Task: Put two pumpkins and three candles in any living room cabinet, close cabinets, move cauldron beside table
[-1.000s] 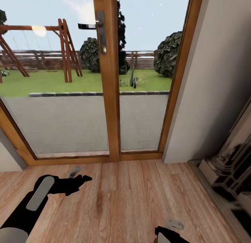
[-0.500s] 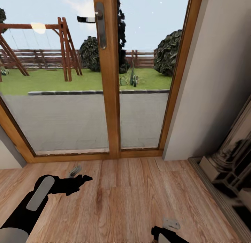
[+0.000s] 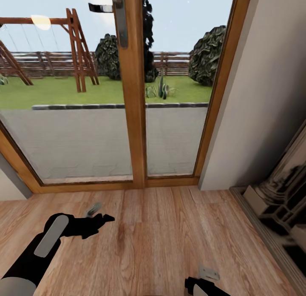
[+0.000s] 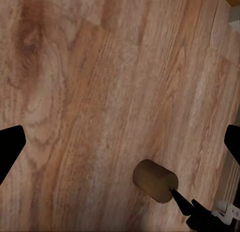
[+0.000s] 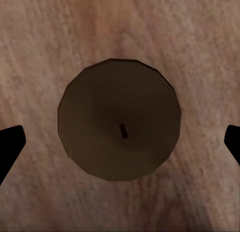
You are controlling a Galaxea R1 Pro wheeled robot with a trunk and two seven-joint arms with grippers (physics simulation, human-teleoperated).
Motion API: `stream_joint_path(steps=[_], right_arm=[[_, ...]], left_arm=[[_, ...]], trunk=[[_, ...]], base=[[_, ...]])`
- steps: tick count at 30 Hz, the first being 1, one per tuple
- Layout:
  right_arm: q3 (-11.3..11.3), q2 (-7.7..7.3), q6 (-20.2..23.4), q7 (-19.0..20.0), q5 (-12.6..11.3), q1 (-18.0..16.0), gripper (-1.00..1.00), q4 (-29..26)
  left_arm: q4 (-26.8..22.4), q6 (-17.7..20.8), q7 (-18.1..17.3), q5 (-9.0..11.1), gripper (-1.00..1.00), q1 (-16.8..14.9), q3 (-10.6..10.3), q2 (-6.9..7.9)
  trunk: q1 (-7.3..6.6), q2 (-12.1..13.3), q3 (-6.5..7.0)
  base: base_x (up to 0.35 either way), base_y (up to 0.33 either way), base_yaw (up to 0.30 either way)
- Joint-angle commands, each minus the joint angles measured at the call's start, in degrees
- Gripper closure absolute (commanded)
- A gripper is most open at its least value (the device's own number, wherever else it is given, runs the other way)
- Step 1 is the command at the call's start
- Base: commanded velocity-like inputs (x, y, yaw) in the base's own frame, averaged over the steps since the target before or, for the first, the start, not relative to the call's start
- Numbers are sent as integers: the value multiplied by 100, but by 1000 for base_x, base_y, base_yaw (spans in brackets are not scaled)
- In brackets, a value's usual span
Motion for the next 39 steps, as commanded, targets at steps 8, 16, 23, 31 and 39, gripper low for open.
stream_joint_path(steps=[8, 16, 23, 31, 39], right_arm=[[47, -3, 30, -32, -14, -3, -100, -21], [47, -3, -41, -25, -5, -4, -100, -26], [47, -3, -204, -22, -4, -4, -100, -33], [47, -3, -333, -17, 4, -4, -100, -33], [47, -3, -348, -15, 5, -3, -100, -33]], left_arm=[[-5, 4, 60, 58, -100, -3, -68, 3], [-5, 4, 62, 58, -100, -3, -73, 3], [-5, 4, 64, 58, -100, -5, -76, 3], [3, 4, 66, 58, -100, -5, -77, -4], [4, 4, 66, 58, -100, -5, -79, -6]], trunk=[[12, -9, -116], [32, -19, -293], [45, -26, -404], [53, -30, -470], [63, -35, -559]], base=[[0, 0, 0], [0, 0, 0], [0, 0, 0], [0, 0, 0], [0, 0, 0]])
